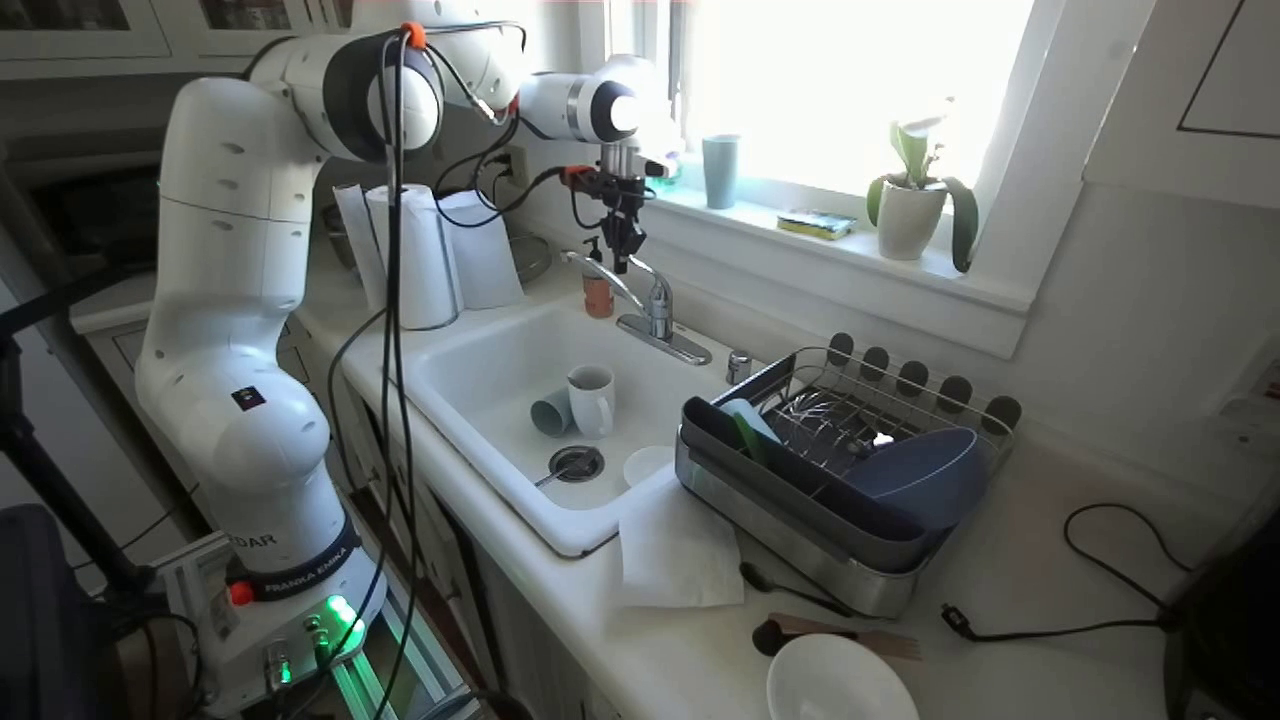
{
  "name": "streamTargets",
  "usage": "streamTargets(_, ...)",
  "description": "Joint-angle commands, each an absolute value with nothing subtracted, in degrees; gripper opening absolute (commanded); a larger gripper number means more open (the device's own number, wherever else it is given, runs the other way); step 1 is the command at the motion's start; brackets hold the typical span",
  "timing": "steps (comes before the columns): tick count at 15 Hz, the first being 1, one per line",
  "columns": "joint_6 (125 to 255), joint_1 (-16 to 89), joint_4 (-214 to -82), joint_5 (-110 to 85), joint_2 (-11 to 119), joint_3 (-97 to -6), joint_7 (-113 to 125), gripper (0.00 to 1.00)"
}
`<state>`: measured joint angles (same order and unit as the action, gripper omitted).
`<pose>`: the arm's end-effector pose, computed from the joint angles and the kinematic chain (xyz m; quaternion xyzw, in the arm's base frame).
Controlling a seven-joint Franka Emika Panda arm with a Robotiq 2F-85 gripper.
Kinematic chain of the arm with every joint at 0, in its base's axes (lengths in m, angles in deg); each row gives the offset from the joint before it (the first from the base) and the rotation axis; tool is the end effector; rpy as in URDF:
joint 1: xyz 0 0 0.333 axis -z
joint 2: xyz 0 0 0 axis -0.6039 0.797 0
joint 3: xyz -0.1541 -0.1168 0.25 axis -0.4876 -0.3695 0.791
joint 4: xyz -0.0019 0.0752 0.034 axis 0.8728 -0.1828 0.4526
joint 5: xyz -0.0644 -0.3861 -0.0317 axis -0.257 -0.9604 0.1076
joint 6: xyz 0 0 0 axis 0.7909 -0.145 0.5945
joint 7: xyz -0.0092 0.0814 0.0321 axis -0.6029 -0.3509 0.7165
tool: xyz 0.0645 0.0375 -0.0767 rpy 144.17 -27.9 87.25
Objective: Push the faucet to the left, then push the handle to the right
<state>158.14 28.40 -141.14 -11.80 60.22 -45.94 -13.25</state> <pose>0.6555 0.1157 0.4383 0.9926 -0.1117 -0.0400 0.0250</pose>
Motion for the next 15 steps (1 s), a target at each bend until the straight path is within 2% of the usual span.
streamTargets(1, 152.10, 28.71, -136.20, -9.62, 62.70, -45.60, -12.48, 0.00)
streamTargets(7, 146.95, 28.11, -130.27, -9.51, 64.66, -45.58, -13.42, 0.00)
streamTargets(15, 148.03, 28.90, -124.20, -8.34, 68.99, -46.10, -13.55, 0.00)
